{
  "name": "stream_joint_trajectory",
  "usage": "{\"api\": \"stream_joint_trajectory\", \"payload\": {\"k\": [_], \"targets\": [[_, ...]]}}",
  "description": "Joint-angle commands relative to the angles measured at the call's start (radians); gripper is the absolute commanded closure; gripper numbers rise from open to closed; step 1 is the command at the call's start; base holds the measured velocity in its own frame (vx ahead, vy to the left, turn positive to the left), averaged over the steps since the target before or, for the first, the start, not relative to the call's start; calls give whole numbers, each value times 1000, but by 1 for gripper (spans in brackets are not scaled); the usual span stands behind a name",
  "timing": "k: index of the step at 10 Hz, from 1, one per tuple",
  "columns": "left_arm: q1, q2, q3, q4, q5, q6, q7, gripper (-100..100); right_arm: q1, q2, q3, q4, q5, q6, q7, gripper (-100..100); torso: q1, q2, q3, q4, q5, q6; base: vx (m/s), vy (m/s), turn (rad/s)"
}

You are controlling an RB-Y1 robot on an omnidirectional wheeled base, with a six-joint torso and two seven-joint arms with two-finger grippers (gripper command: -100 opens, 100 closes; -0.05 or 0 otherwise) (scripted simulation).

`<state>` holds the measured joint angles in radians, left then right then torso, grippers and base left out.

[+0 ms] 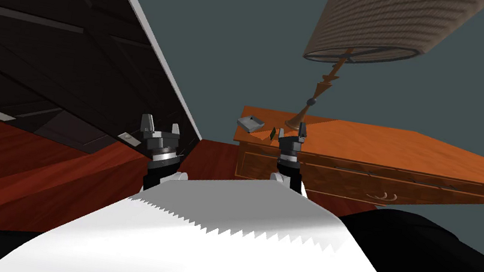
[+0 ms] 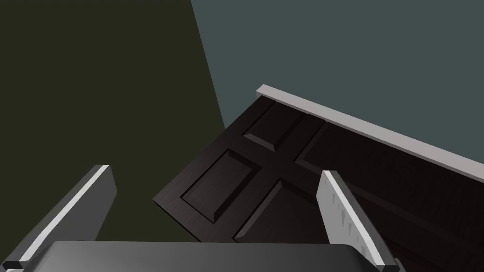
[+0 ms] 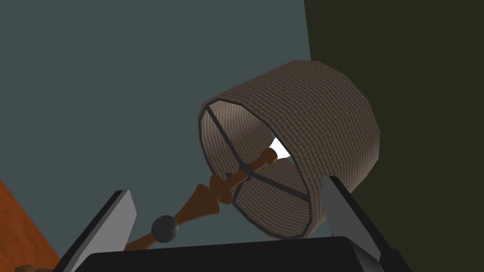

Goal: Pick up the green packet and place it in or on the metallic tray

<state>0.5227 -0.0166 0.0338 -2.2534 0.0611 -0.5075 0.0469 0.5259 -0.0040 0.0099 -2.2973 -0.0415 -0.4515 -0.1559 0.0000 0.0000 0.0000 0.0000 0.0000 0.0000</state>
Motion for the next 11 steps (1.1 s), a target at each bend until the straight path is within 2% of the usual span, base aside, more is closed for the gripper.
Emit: {"api": "stream_joint_trajectory", "payload": {"k": [1, 5, 11], "targets": [[0, 0, 0, 0, 0, 0, 0, 0, -2, -43, -4, 11, 10, 0, 18, -100, 0, 0, 0, 0, 0, 0, 1, 0, -47], [0, 0, 0, 0, 0, 0, 0, 0, -5, -122, -15, 47, 44, -1, 76, -100, 0, 0, 0, 0, 0, 0, -1, -1, -71], [0, 0, 0, 0, 0, 0, 0, 0, -12, -225, -40, 128, 118, -6, 203, -100, -1, 1, 0, 0, 0, 0, -7, -7, -100]]}}
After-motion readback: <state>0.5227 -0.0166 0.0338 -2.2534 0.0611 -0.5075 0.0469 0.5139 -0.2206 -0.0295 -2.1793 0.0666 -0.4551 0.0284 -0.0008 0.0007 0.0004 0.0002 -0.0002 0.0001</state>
